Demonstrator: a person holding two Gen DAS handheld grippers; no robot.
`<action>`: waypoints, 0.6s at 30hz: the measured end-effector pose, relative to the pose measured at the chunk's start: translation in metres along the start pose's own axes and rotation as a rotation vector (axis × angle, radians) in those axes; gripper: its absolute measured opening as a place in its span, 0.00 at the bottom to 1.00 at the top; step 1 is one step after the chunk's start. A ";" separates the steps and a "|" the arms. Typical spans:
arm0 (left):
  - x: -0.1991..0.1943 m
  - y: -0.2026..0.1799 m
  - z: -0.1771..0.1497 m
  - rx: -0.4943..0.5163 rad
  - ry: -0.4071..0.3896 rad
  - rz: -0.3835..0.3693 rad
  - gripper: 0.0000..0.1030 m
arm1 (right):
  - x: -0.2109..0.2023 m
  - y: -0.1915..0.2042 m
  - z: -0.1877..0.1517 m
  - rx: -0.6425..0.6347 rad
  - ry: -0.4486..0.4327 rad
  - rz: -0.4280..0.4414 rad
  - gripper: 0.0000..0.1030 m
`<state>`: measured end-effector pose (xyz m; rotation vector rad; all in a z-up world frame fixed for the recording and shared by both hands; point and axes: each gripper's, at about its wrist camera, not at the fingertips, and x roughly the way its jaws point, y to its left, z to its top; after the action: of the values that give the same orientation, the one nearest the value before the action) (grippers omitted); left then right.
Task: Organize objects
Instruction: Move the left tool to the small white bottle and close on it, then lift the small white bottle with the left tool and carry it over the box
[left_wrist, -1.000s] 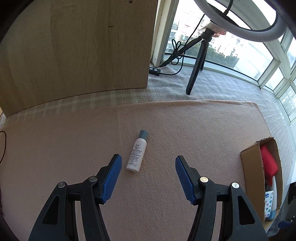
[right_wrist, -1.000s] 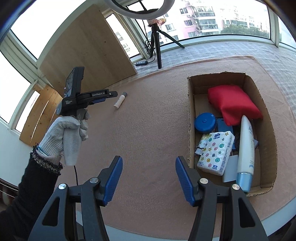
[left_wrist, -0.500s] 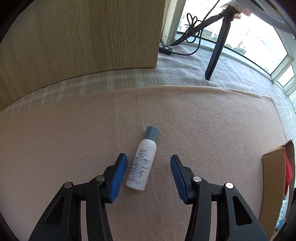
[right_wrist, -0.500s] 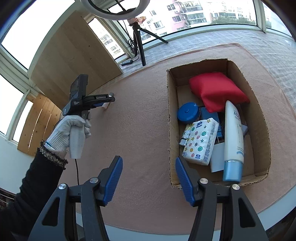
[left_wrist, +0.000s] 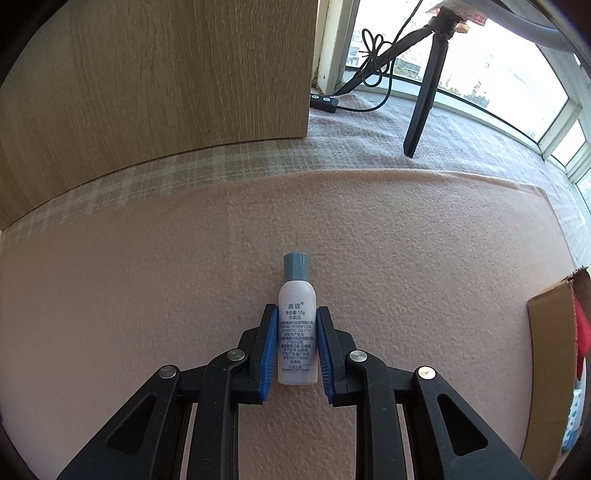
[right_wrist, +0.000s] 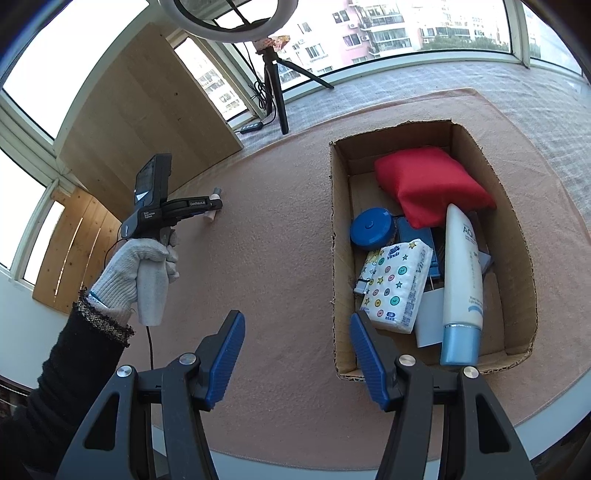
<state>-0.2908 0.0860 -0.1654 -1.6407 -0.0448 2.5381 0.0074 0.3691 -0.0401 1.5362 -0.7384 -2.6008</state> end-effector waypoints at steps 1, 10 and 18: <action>-0.003 -0.003 -0.002 -0.001 -0.005 -0.012 0.21 | -0.001 -0.001 0.000 -0.005 -0.007 -0.012 0.54; -0.061 -0.068 -0.029 0.117 -0.075 -0.162 0.21 | -0.004 -0.016 -0.001 -0.009 -0.034 -0.091 0.54; -0.101 -0.161 -0.058 0.246 -0.112 -0.303 0.21 | -0.008 -0.029 -0.004 -0.012 -0.059 -0.177 0.54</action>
<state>-0.1831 0.2322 -0.0836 -1.2924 0.0082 2.2984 0.0211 0.3951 -0.0468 1.5973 -0.6166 -2.7808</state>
